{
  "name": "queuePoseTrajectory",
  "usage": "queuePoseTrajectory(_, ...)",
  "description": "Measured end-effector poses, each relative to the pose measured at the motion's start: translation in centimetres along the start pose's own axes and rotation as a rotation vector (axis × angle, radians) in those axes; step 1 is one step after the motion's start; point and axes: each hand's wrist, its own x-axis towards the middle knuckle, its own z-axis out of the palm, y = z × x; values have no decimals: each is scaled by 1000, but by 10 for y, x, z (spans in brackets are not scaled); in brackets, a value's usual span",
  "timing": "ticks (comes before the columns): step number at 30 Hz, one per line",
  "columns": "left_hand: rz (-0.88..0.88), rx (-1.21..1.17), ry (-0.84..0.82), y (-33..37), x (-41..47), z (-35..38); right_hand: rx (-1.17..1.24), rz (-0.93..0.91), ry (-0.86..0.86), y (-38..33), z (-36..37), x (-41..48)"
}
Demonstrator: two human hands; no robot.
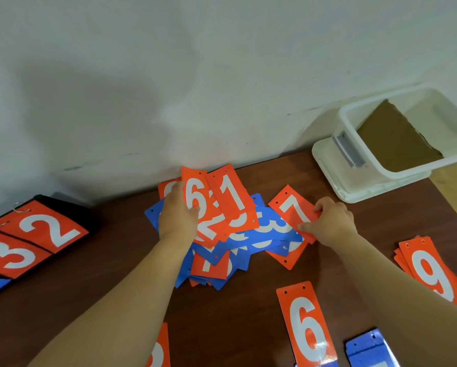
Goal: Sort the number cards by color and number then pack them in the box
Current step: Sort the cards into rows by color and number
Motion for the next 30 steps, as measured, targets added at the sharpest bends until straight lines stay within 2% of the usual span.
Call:
queuePoseTrajectory(11, -78, 232, 42, -6, -20, -40, 295, -52, 213, 28, -12, -42)
queuePoseTrajectory(15, -116, -11, 161, -1, -48, -55, 508, -64, 248, 34, -25, -69)
queuePoseTrajectory(18, -149, -204, 184, 11, -90, -56, 612, -40, 207, 46, -28, -96)
queuePoseTrajectory(23, -127, -353, 18, 26, -167, -25, 657, -57, 117, 88, -20, -130)
queuePoseTrajectory(27, -28, -355, -219, 36, -223, 11, 652, -45, 63, 120, -17, -145)
queuePoseTrajectory(30, -20, -335, -329, 50, -257, 35, 635, -68, 1, 140, -15, -149)
